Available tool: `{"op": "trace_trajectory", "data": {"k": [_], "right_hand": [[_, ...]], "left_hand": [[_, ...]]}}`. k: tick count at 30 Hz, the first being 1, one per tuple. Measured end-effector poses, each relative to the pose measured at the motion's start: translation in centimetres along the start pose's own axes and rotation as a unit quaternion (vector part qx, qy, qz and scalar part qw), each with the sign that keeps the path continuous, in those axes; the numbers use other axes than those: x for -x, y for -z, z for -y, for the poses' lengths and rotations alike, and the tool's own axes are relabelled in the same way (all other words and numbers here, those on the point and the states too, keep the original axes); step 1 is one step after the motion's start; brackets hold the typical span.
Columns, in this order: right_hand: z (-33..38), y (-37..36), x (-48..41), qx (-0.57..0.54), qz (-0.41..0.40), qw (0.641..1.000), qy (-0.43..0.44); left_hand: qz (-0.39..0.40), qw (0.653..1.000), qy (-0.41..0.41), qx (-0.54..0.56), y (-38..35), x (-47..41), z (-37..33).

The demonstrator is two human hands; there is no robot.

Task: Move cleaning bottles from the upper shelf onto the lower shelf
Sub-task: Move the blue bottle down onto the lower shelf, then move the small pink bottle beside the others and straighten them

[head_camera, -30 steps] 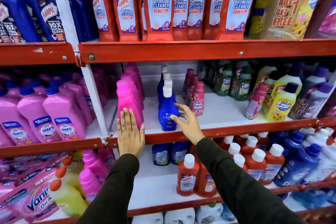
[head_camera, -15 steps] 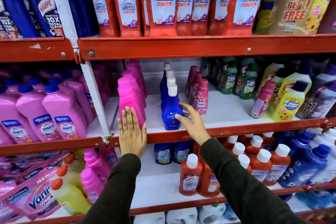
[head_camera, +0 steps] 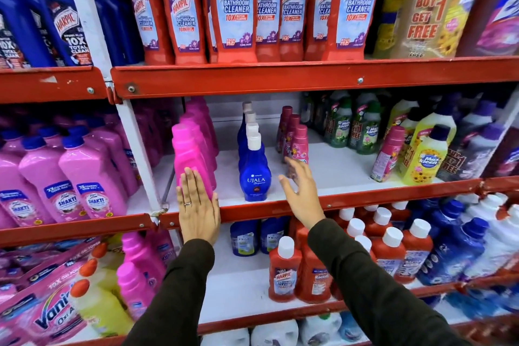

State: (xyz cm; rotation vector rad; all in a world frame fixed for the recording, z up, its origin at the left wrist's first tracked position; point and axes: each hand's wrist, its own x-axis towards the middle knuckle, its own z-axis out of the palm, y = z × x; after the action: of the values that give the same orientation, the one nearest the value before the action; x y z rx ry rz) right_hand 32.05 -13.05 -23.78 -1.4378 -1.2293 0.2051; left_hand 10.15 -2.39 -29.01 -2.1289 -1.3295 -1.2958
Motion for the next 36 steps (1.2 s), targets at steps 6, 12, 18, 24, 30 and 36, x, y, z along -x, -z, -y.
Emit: {"op": "trace_trajectory", "data": {"k": [6,12,18,24,30,36], "right_hand": [[-0.2,4.7,-0.1,0.045,-0.068,0.997,0.009],[-1.0,9.5,-0.1,0.090,-0.131,0.987,0.002],[-2.8,15.0,-1.2,0.103,-0.208,0.973,-0.023],[-4.3,18.8,-4.0,0.097,-0.254,0.956,-0.112],[-5.5,21.1,-7.0,0.112,-0.218,0.950,-0.192],[-6.1,21.6,-8.2,0.115,-0.177,0.953,-0.215]], "left_hand": [[0.009,0.998,-0.048,0.029,0.3,-0.5,-5.9],[0.022,0.996,-0.079,0.027,-1.3,-0.2,-10.4],[0.033,0.996,-0.082,0.027,-2.9,0.2,-11.8],[0.042,0.996,-0.076,0.031,-3.2,0.3,-11.8],[0.035,0.996,-0.079,0.027,-3.5,0.2,-11.6],[0.033,0.996,-0.085,0.016,-4.0,0.2,-11.2]]}}
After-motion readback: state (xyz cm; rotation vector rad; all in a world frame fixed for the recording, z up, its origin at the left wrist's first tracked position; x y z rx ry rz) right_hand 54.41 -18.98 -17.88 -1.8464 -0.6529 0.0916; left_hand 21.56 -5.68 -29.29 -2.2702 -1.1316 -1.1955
